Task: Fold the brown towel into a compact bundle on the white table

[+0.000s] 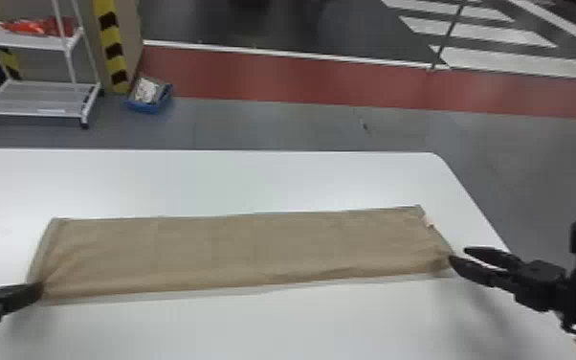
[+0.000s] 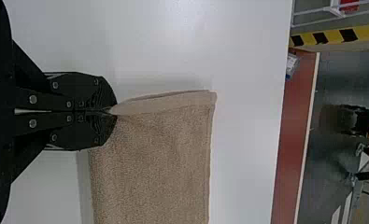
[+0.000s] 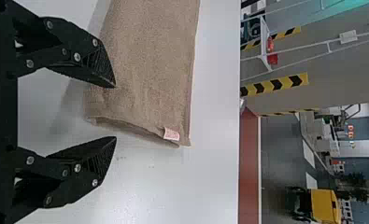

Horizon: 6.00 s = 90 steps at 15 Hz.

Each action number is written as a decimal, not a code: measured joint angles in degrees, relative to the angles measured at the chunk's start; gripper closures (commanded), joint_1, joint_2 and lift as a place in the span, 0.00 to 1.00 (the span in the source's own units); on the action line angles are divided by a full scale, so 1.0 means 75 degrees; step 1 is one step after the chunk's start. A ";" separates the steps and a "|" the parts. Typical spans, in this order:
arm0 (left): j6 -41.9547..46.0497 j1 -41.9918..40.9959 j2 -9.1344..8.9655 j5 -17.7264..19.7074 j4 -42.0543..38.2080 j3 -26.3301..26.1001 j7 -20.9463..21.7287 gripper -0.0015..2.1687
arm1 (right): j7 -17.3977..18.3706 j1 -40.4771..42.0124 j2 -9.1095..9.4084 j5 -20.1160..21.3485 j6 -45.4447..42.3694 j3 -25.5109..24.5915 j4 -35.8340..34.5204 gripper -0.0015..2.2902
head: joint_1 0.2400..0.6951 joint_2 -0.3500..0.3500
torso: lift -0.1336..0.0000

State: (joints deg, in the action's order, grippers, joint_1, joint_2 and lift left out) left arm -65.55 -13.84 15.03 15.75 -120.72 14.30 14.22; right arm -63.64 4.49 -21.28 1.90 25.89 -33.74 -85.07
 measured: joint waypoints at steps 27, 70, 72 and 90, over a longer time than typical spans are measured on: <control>0.0390 0.1813 -0.0060 0.0095 0.1814 -0.0335 -0.0173 0.16 | 0.0447 0.0060 0.1166 -0.1155 -0.0078 0.0016 -0.1327 0.05 | 1.00 0.37 | 0.07; -0.1123 0.1542 -0.0295 0.4102 0.0908 0.0672 0.0025 0.66 | 0.1550 -0.0013 0.1807 -0.0484 -0.0151 0.2949 -0.1094 0.72 | 1.00 0.51 | 0.07; -0.1297 0.1625 -0.0356 0.4486 0.0903 0.0640 0.0006 0.66 | 0.1568 -0.0003 0.1808 -0.0419 -0.0155 0.3059 -0.1034 0.72 | 1.00 0.49 | 0.07; -0.1304 0.1927 -0.0563 0.5687 0.0780 -0.0212 -0.0535 0.66 | 0.2285 -0.0201 0.2125 -0.0283 -0.0057 0.4737 -0.0983 0.58 | 1.00 0.54 | 0.07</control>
State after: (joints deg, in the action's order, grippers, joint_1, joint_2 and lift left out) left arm -75.33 0.61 10.81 58.40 -114.88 12.72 10.21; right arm -46.51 2.99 -5.35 -0.22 25.46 1.79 -92.44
